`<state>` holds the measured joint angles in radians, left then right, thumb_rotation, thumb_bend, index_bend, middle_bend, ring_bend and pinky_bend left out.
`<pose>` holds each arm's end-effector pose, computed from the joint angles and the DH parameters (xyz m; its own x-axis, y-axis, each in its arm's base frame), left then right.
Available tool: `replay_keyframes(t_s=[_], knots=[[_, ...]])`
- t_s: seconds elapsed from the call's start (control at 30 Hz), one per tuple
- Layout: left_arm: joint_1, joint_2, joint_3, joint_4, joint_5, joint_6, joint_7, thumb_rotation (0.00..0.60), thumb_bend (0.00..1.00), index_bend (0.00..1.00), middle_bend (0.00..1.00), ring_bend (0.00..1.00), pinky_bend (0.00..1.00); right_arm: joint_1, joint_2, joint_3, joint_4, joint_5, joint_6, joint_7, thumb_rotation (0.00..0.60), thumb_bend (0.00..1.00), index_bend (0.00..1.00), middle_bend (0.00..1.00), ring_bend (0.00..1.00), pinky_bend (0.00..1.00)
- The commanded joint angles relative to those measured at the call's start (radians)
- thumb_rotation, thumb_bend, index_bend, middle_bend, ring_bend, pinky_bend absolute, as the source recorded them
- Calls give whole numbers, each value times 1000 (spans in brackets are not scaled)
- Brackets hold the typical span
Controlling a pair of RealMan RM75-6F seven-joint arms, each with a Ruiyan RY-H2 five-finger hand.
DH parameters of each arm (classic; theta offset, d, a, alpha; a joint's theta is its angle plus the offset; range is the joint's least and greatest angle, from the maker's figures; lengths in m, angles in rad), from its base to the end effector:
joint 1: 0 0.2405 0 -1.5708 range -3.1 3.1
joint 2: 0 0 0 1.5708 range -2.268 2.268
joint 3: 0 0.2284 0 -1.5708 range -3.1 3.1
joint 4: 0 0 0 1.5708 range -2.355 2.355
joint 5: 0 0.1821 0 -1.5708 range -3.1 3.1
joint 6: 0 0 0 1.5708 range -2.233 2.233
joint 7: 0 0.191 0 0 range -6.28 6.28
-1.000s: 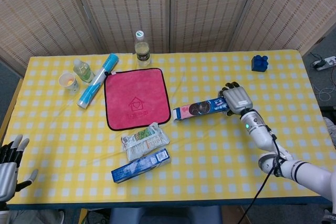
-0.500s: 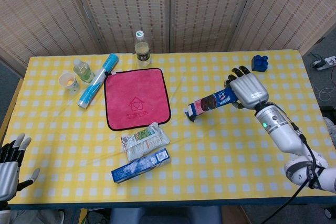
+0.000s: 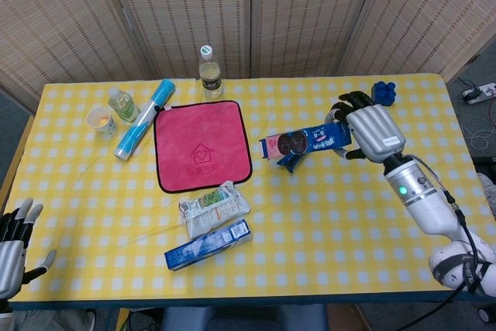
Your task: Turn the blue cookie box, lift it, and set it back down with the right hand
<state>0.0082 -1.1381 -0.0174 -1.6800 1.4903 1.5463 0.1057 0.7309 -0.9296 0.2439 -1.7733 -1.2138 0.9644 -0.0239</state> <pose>-0.2815 0.1913 0.1671 0.4139 0.0188 0.9101 0.9064 0.0848 -0.4139 -0.1026 -0.3796 0.1725 0.4161 -0.0841 0.9054 -0.8530 -0.3812 0.3566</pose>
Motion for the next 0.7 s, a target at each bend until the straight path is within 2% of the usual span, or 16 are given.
replay_keyframes(t_s=[0.03,0.3,0.7], knots=[[-1,-1,1,-1,2,0,1,600,321,0,0,20,11,-50,-18,-22,12,-125,5,198,600,275,472,325,153,123],[-1,-2,1,-2,1,-2,4,600,321,0,0,20,11,-87,-131,-97,112,-224,-19,475,600,278,472,325,153,127],[-9,-1,-1,-9,-5,-15,20,600,321,0,0,20,10,-112,-281,-184,334,-268,-59,625,600,282,472,325,153,127]])
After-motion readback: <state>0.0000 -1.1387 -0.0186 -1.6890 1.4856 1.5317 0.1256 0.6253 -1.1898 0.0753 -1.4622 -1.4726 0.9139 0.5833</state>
